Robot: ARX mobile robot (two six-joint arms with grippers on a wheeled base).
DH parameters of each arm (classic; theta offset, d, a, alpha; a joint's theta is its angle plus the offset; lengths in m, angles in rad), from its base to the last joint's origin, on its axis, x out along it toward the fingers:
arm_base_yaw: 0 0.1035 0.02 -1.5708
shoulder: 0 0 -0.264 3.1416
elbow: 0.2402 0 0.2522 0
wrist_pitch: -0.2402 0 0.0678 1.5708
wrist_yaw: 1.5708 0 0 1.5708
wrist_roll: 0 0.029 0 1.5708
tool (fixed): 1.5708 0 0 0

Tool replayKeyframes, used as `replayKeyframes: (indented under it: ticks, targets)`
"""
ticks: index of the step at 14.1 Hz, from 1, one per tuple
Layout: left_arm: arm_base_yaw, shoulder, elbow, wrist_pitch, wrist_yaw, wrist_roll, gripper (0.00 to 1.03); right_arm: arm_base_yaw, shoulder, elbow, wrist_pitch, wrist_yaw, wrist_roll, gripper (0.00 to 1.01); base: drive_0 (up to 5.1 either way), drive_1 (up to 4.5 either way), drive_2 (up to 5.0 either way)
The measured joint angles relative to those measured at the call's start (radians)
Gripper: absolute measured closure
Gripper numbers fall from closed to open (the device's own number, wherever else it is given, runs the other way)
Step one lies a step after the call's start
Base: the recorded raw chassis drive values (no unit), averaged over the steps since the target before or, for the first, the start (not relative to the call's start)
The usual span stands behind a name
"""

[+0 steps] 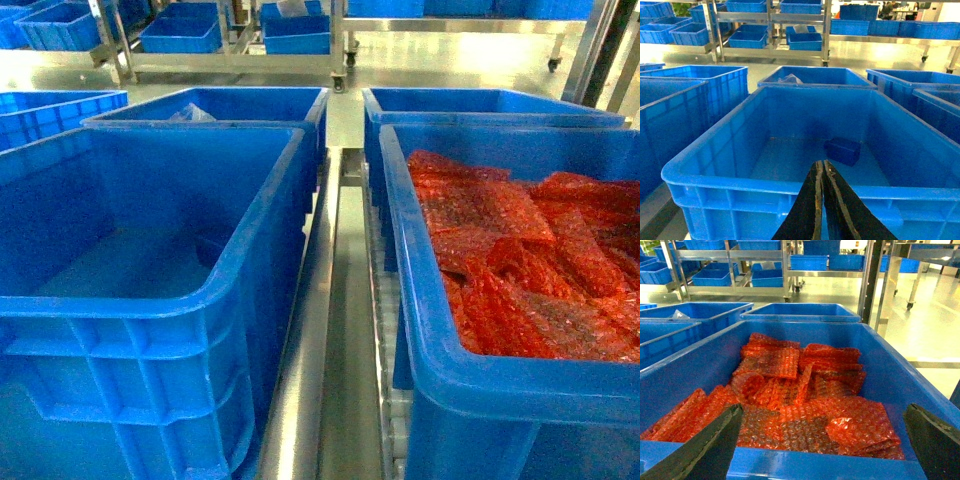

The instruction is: Pick blue part to blue bin on bottom shelf

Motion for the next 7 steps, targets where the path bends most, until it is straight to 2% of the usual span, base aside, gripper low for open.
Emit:
replayKeyframes:
  ticks: [1,2,3,5,6,7]
  targets:
    - [0.000,-0.015,0.000,-0.012,0.000,0.000,1.01,0.000,0.000,0.000,0.000,0.000,0.000,0.03,0.0,0.00,0.0]
    - [0.000,-0.098,0.001,-0.138,-0.001,0.000,1.01,0.000,0.000,0.000,0.000,0.000,0.000,0.03,0.0,0.00,0.0]
    - [0.000,-0.175,0.001,-0.196,-0.001,0.001,1.01,0.000,0.000,0.000,0.000,0.000,0.000,0.03,0.0,0.00,0.0]
    - [0.000,-0.175,0.001,-0.190,0.000,0.001,1.01,0.000,0.000,0.000,0.000,0.000,0.000,0.03,0.0,0.00,0.0]
    - [0.000,-0.175,0.001,-0.190,0.000,0.001,0.94,0.000,0.000,0.000,0.001,0.000,0.000,0.03,0.0,0.00,0.0]
    - [0.000,-0.175,0.001,-0.190,0.000,0.001,0.66,0.000,0.000,0.000,0.001,0.000,0.000,0.03,0.0,0.00,0.0]
